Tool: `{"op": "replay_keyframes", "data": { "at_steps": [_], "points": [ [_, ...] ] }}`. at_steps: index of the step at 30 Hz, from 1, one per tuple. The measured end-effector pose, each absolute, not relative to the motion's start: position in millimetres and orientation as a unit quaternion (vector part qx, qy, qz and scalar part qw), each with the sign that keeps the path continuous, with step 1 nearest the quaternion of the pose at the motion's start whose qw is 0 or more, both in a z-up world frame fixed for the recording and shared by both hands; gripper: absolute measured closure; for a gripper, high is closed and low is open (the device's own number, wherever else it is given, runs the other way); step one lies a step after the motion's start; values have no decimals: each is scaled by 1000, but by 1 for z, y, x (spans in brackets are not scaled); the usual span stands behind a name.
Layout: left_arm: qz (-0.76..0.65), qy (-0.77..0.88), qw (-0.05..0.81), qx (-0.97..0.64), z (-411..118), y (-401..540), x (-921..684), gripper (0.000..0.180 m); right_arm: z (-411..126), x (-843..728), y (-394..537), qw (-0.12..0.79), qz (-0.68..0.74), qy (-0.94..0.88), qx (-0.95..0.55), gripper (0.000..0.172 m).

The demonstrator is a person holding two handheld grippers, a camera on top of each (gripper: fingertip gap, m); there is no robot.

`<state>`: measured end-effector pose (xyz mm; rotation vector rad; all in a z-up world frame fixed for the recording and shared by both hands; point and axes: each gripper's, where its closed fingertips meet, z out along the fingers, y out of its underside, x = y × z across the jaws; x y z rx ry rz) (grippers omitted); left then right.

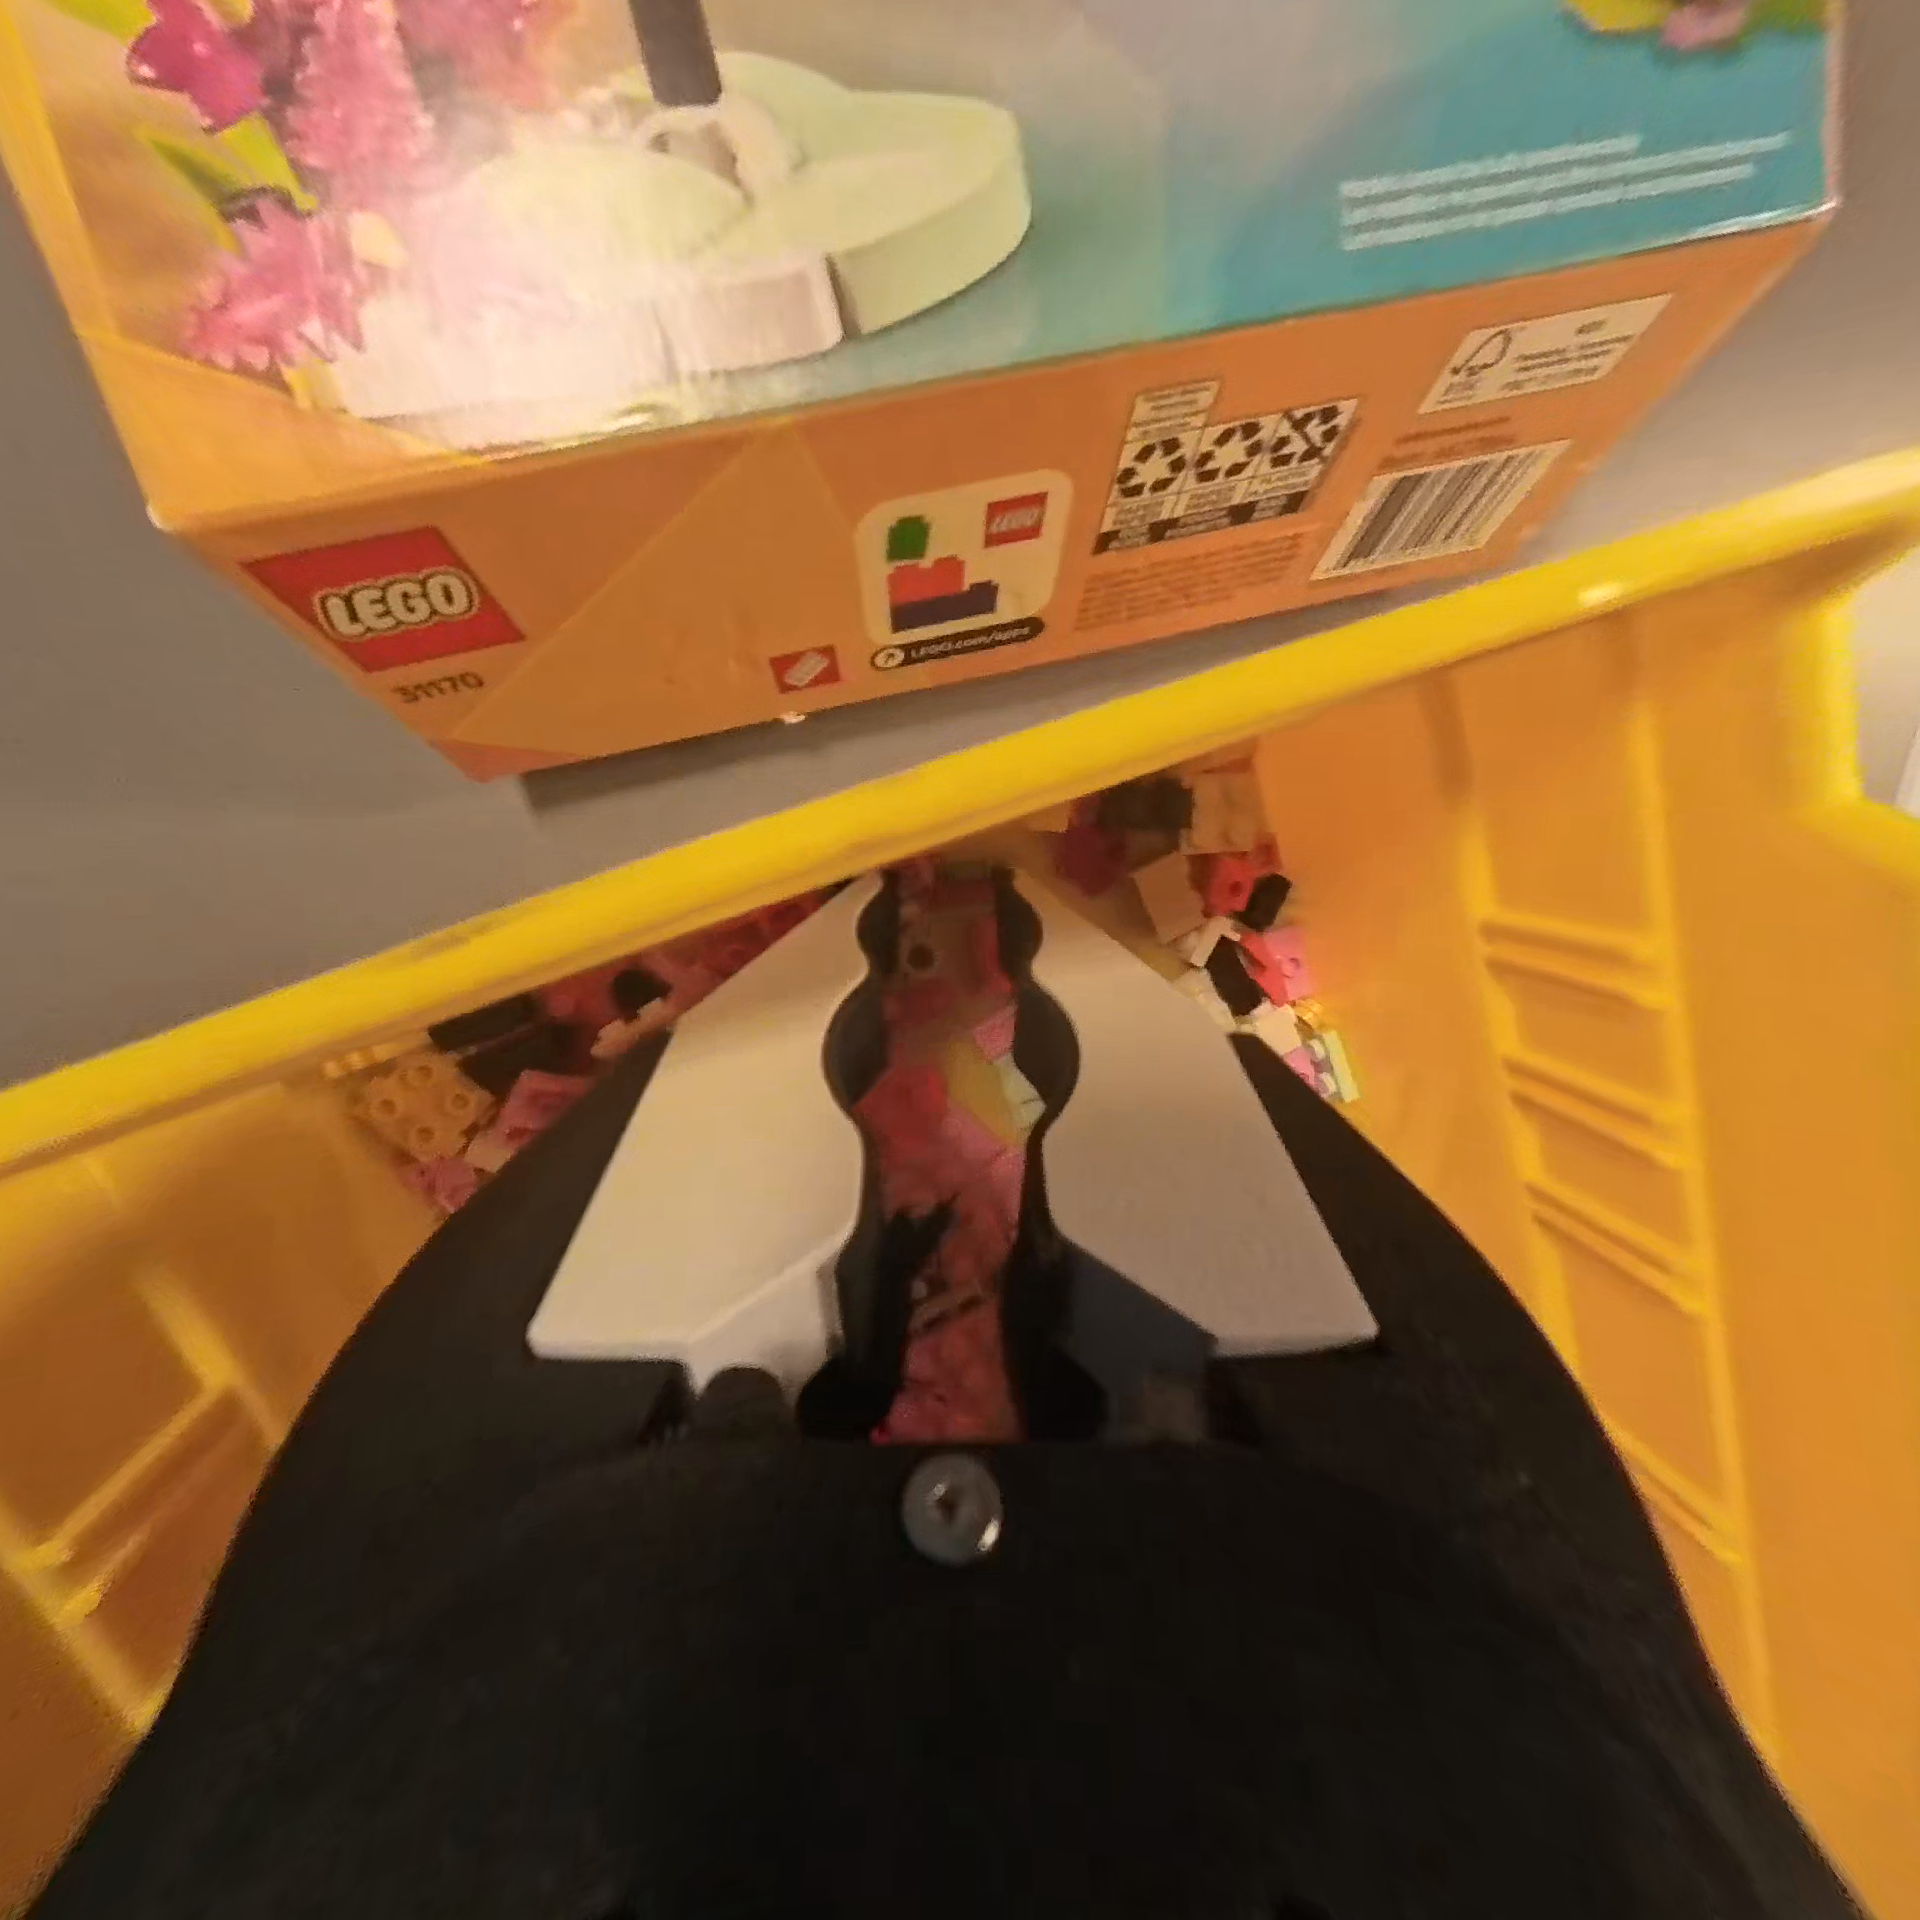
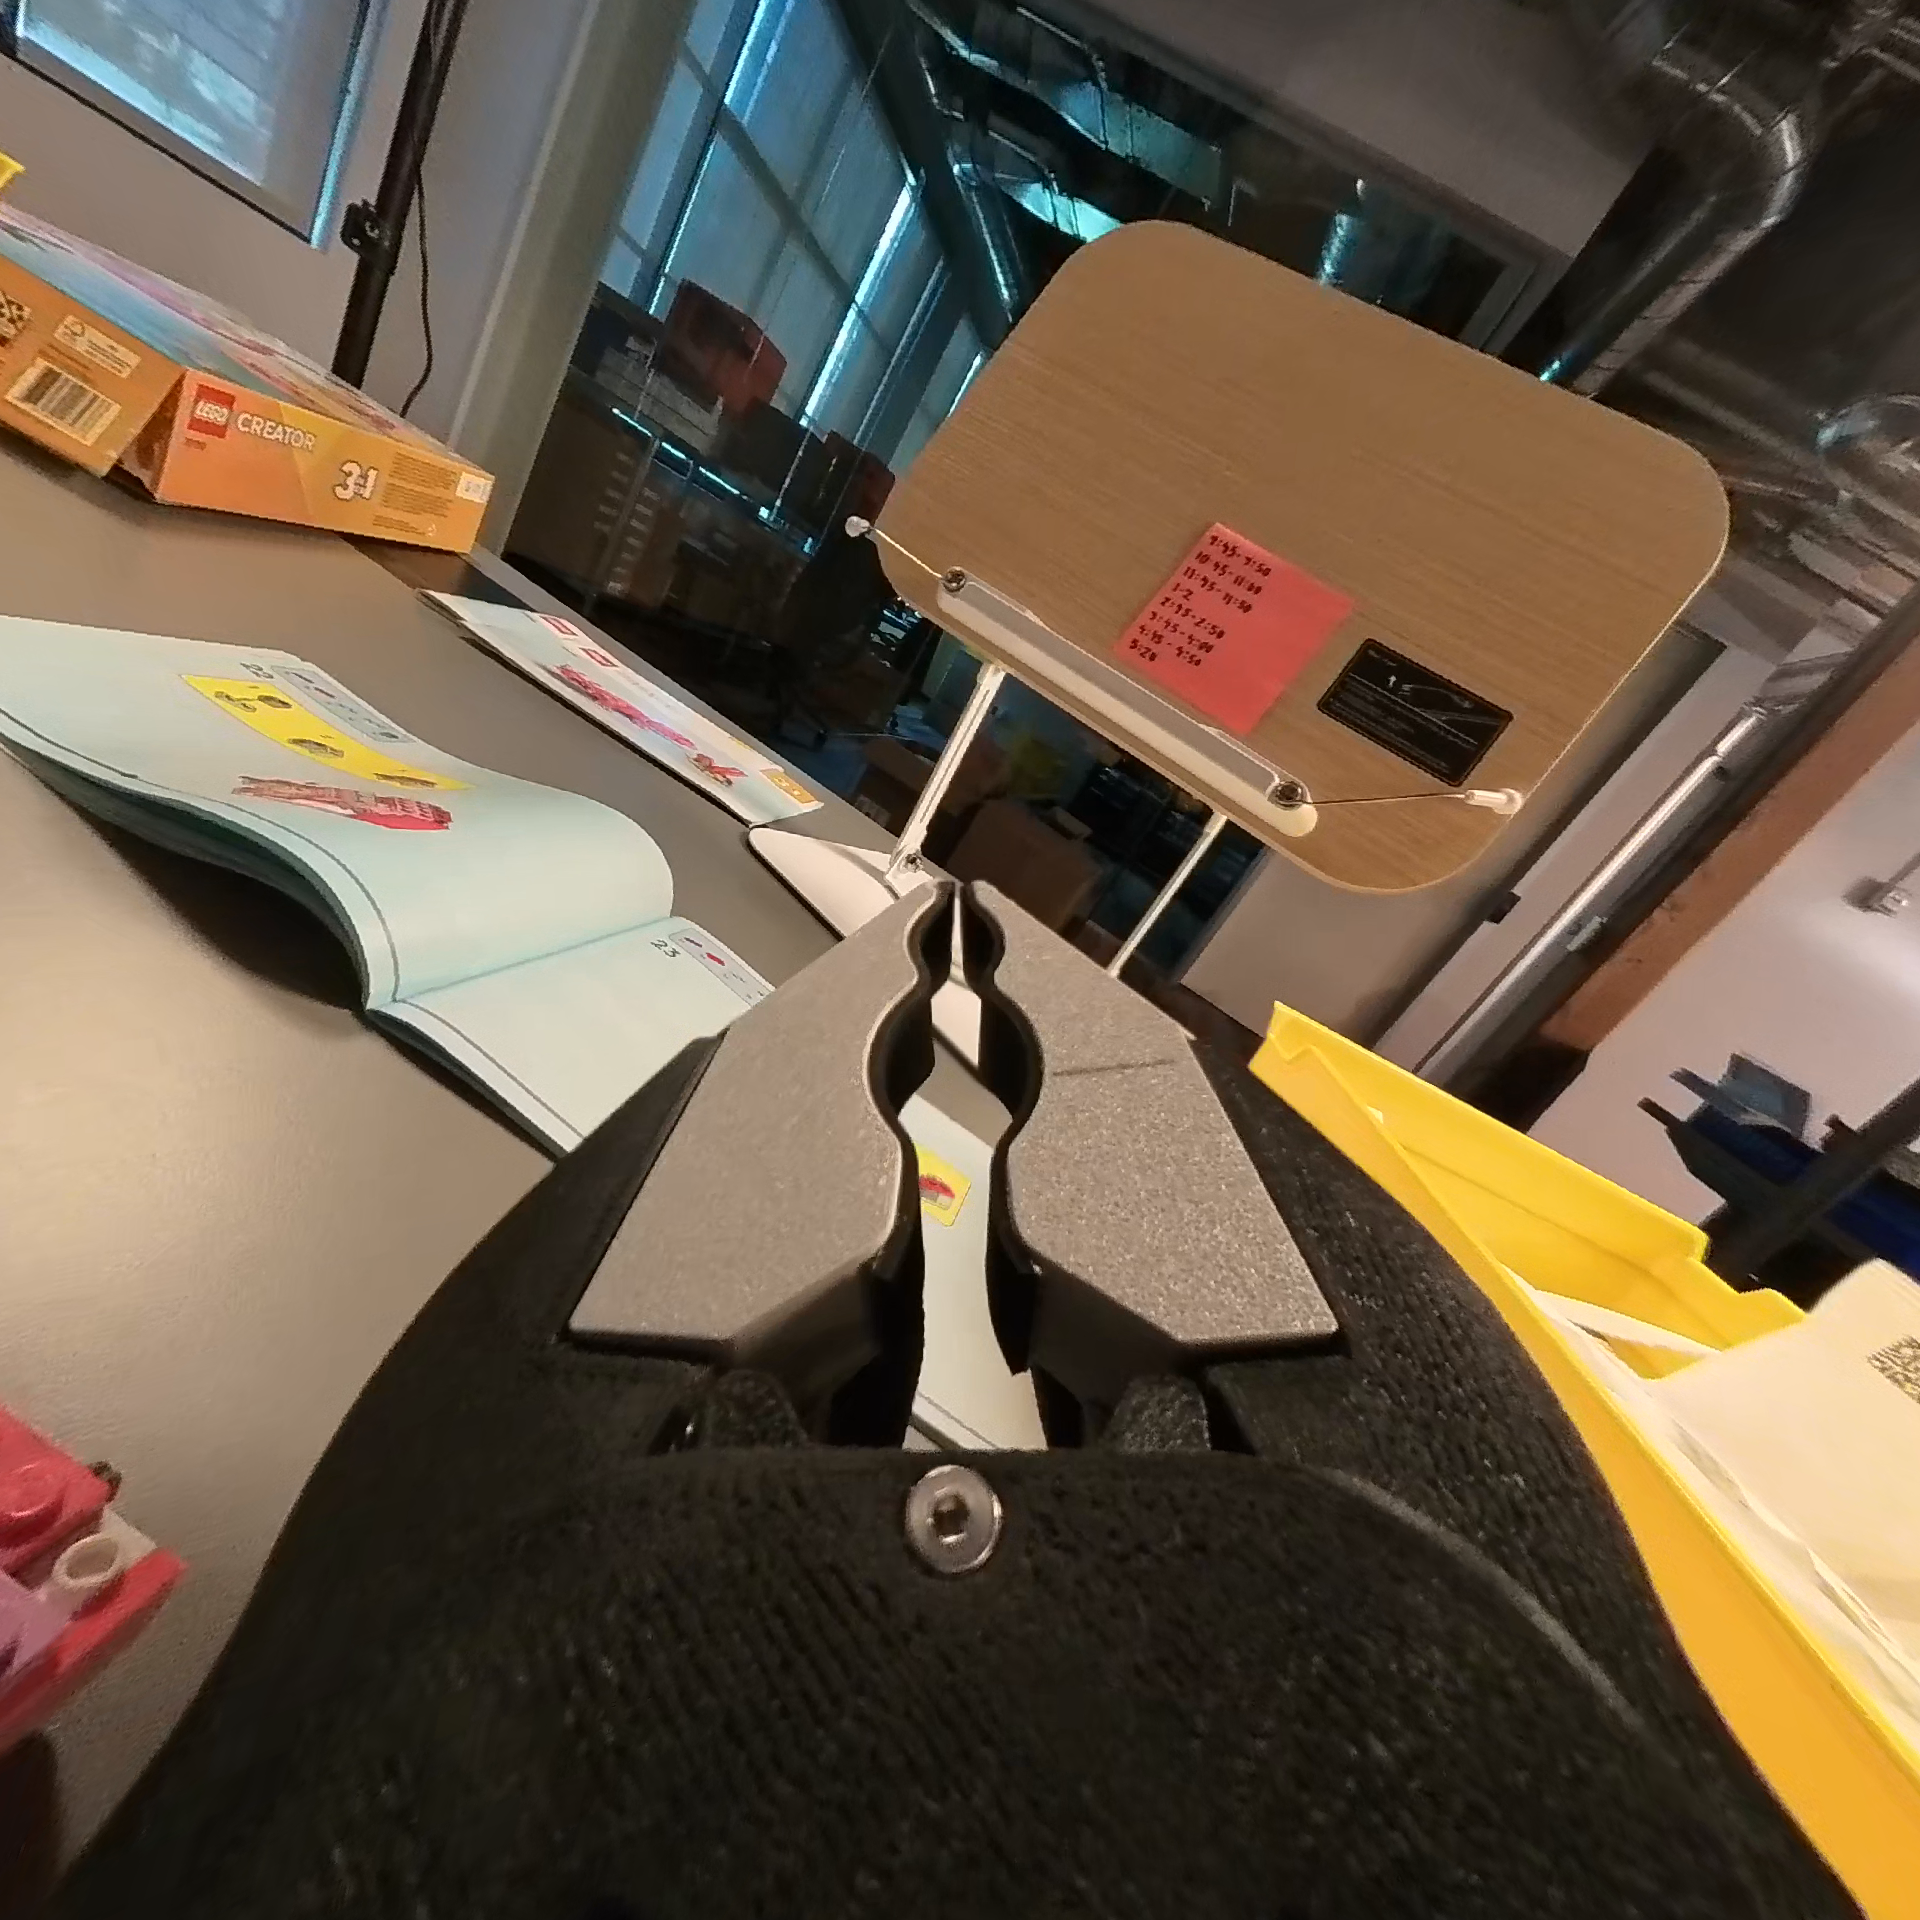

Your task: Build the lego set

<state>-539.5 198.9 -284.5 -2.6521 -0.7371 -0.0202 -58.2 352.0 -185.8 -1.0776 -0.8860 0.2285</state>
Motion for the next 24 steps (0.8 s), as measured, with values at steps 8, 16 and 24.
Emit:
{"op": "replay_keyframes", "data": {
  "at_steps": [8,16,24],
  "points": [
    [-22,-262,187,-946,-286,201,-531,159,-187,-59,352,757,107,-410,-497,172],
    [-24,-259,178,-949,-286,202,-528,161,-188,-60,352,756,108,-411,-497,172],
    [-40,-253,158,-954,-288,200,-522,166,-188,-60,352,755,110,-412,-499,172]
  ]
}}
